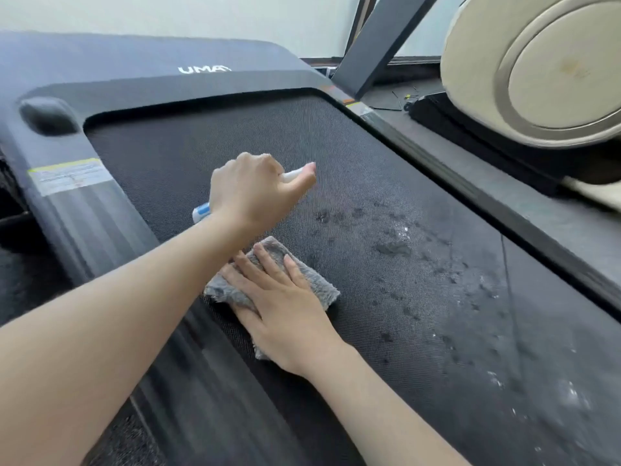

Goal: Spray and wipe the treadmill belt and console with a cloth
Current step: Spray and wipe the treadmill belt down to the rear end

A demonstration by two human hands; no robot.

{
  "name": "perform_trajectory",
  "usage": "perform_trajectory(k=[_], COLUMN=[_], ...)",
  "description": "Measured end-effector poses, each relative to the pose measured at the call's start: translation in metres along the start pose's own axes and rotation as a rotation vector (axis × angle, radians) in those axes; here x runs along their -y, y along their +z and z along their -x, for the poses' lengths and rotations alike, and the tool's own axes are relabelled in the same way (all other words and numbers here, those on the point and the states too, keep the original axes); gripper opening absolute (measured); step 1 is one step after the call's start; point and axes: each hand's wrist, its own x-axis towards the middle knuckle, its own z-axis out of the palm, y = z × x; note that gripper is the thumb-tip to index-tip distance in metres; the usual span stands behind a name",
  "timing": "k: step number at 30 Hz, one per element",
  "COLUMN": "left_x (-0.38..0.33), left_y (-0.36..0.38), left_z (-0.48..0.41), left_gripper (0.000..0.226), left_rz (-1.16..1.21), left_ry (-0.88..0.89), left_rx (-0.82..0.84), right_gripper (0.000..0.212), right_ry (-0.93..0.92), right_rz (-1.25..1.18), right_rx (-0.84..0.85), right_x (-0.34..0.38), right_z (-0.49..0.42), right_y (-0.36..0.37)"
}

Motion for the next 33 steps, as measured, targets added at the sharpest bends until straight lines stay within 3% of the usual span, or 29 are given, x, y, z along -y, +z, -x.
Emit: perform_trajectory(k=[5, 12, 20, 33], left_x=[-0.015, -0.048, -0.076, -0.127], left_y=[0.015, 0.048, 0.091, 0.137], left_z=[-0.012, -0.031, -0.049, -0.096], left_gripper=[0.073, 0.065, 0.061, 0.060], left_rz=[-0.011, 0.006, 0.010, 0.019], left_ry=[0.006, 0.012, 0.007, 0.066], left_rx=[-0.002, 0.039, 0.094, 0.079], right_gripper=[0.053, 0.054, 0.064, 0.055], right_ry=[-0.035, 0.103, 0.562, 0.514], right_rz=[-0.034, -0.038, 0.054, 0.111], right_rx=[-0.011, -0.075, -0.126, -0.288], right_x=[-0.015, -0.066, -0.159, -0.176], right_z=[0.032, 0.079, 0.136, 0.139], right_y=[-0.002, -0.010, -0.047, -0.029])
